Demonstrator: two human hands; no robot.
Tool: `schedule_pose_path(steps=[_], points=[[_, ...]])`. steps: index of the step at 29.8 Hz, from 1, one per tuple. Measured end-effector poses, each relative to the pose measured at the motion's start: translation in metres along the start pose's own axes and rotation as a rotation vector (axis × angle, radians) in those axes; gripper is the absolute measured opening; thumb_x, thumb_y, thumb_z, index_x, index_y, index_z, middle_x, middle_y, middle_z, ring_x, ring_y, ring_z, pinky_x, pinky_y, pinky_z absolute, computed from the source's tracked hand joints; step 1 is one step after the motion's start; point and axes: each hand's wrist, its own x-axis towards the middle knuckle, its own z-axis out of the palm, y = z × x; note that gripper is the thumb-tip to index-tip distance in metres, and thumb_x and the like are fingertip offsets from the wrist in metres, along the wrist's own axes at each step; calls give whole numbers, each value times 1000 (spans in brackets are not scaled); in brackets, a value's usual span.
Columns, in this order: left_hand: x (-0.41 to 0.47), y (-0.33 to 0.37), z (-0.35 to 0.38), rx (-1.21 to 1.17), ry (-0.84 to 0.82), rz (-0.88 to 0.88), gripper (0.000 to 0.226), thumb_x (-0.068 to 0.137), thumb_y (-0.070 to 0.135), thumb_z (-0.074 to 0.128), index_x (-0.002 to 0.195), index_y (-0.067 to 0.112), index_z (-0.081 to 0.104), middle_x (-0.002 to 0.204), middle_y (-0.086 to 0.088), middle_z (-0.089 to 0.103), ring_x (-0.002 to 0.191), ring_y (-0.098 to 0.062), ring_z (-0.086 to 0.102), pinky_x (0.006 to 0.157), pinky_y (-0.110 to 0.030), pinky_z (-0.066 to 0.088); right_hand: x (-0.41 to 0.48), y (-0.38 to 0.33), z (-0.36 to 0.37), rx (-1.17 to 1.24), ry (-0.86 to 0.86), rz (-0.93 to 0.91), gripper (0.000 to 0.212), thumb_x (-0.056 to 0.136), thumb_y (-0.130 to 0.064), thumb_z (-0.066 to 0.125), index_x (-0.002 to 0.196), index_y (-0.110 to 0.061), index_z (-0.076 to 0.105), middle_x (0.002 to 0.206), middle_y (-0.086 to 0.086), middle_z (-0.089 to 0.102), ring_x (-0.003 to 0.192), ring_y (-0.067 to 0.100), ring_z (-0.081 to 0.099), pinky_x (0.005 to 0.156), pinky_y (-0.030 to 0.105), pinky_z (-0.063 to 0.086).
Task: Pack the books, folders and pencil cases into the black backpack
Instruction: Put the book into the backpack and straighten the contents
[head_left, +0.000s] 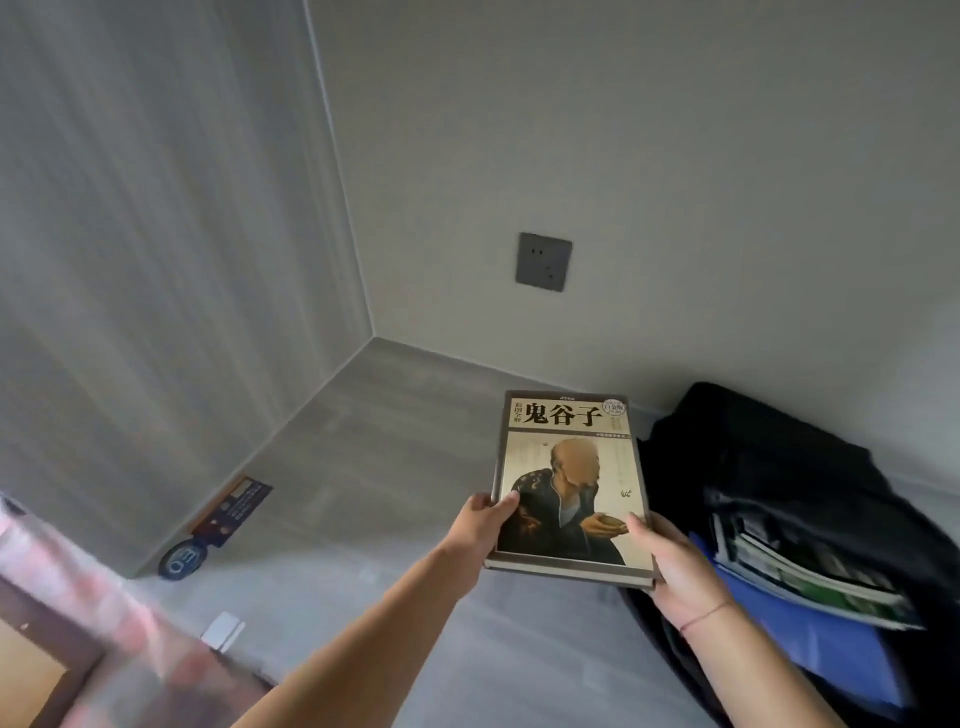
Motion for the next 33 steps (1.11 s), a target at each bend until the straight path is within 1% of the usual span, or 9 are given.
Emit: schedule_pose_path(steps=[7, 11, 17, 21, 23, 26, 28, 30, 33], points=[[-8, 17, 98, 216, -140, 11, 39, 90, 46, 53, 109, 12, 55, 103, -11, 67, 97, -26, 65, 99, -41, 48, -45, -14, -92, 147, 95, -55, 27, 91, -14, 52, 115, -7, 62, 112, 16, 69, 101, 29, 66, 88, 40, 53], [-12, 27, 150, 378, -169, 109, 39, 94, 47, 43, 105, 12, 56, 97, -8, 68, 92, -24, 68, 81, -35, 56, -82, -12, -144, 240, 132, -84, 29, 89, -11, 51, 114, -4, 63, 111, 18, 70, 90, 26, 71, 65, 32, 60], [-7, 25, 212, 749, -105, 595, 28, 96, 29, 45, 122, 21, 52, 125, 0, 54, 116, -17, 50, 102, -36, 41, -141, -9, -210, 261, 176, -71, 52, 76, -19, 68, 123, -2, 55, 114, 21, 67, 108, 35, 61, 84, 39, 49], [1, 13, 234, 1203, -134, 900, 57, 87, 13, 56, 140, 25, 38, 149, 6, 32, 139, -16, 24, 114, -35, 17, -165, 9, -255, 65, 396, -41, 73, 70, -38, 69, 130, -3, 49, 99, -1, 72, 89, 14, 67, 63, 21, 53], [7, 8, 247, 1312, -92, 1005, 60, 87, 16, 59, 142, 26, 36, 153, 5, 27, 144, -15, 16, 116, -35, 11, -179, 20, -269, 73, 478, -90, 74, 73, -35, 68, 133, -1, 44, 113, 0, 67, 98, 13, 63, 56, 7, 47], [27, 15, 275, 1463, -111, 1101, 48, 90, 26, 57, 137, 25, 45, 146, 6, 42, 143, -15, 21, 116, -34, 8, -188, 27, -290, 64, 409, -152, 72, 69, -16, 79, 125, 9, 42, 124, 13, 51, 97, 8, 62, 56, 3, 46], [32, 25, 284, 1563, -147, 1128, 39, 91, 33, 54, 130, 26, 54, 134, 6, 56, 137, -14, 34, 115, -33, 13, -184, 20, -281, 51, 399, -127, 98, 50, -37, 89, 127, 5, 45, 120, 3, 55, 103, 3, 59, 73, 10, 48], [34, 32, 293, 1464, -152, 1083, 29, 94, 31, 51, 119, 24, 62, 117, 4, 66, 118, -16, 53, 106, -30, 30, -185, 25, -278, 108, 381, -96, 102, 46, -50, 87, 128, -3, 48, 111, -5, 60, 103, 10, 56, 75, 18, 50], [29, 48, 295, 950, -69, 867, 23, 92, 26, 56, 109, 17, 69, 100, 0, 71, 87, -13, 61, 76, -26, 45, -170, 23, -260, 217, 195, -10, 78, 49, -30, 91, 114, -6, 55, 90, 7, 73, 84, 23, 65, 63, 31, 56]])
